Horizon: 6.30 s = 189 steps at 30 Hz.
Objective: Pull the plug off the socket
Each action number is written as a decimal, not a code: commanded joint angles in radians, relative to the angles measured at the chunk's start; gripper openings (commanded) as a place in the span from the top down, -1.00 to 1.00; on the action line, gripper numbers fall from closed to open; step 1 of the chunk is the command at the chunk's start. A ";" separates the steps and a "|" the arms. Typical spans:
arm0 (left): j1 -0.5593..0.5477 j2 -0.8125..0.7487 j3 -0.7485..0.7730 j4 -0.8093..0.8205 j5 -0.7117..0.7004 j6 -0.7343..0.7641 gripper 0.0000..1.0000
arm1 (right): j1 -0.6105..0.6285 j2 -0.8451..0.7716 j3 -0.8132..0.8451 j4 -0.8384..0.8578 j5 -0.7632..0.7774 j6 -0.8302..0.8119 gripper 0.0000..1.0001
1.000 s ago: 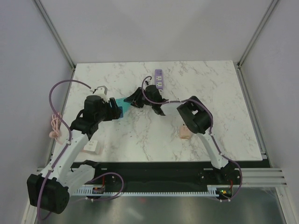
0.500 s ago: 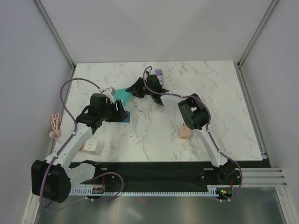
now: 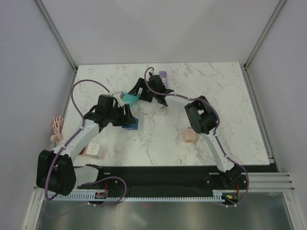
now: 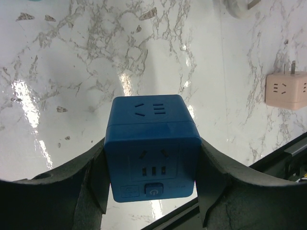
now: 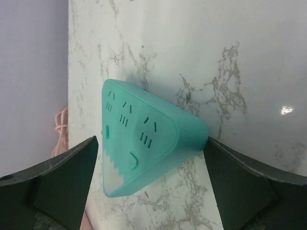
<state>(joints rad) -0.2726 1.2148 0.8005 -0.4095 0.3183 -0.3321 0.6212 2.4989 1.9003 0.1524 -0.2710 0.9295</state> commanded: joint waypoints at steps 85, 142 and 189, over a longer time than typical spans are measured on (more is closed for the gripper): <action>-0.292 0.519 -0.003 0.667 0.354 -0.505 0.03 | 0.104 -1.391 -1.196 -0.238 0.423 -0.198 -0.96; 0.500 -0.147 0.195 -0.810 -0.900 -0.752 -0.99 | 0.232 -1.155 -1.101 -0.235 0.336 -0.196 -0.96; 0.615 0.126 0.077 -0.534 -0.742 -0.662 0.96 | 0.354 -1.063 -1.051 -0.218 0.342 -0.173 -0.94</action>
<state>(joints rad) 0.3748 1.3758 0.8753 -1.0943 -0.4511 -1.0706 0.9649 1.4113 0.8219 -0.1120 0.0547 0.7406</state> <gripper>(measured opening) 0.715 0.974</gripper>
